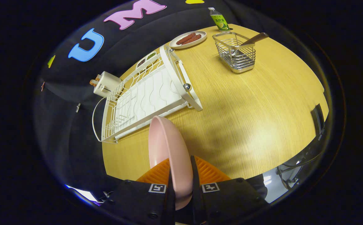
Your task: Take the plate from the dish rack, then take the spoon from the basket and place it into the plate.
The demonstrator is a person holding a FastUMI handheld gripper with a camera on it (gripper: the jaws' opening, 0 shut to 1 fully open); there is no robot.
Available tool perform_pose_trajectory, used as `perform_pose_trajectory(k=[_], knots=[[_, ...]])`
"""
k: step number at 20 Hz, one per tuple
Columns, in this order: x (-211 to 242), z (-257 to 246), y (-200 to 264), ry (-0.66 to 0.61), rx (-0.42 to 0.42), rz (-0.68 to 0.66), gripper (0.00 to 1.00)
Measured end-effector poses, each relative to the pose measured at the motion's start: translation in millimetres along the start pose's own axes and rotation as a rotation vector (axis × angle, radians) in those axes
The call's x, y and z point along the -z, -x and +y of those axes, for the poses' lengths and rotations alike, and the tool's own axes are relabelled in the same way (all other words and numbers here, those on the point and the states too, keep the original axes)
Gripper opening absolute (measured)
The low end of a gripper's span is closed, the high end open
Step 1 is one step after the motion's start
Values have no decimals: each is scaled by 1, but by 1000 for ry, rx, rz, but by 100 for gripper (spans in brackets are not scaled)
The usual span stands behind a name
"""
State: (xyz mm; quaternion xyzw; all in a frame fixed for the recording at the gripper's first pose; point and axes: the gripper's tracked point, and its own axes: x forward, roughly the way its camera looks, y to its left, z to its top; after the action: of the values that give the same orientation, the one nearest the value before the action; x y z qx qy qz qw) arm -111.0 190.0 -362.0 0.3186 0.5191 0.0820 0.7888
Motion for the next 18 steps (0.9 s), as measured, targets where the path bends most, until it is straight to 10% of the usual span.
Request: perform_pose_trajectory(k=[18], knots=[[-21,-1,-9,0,-25,-58,53]])
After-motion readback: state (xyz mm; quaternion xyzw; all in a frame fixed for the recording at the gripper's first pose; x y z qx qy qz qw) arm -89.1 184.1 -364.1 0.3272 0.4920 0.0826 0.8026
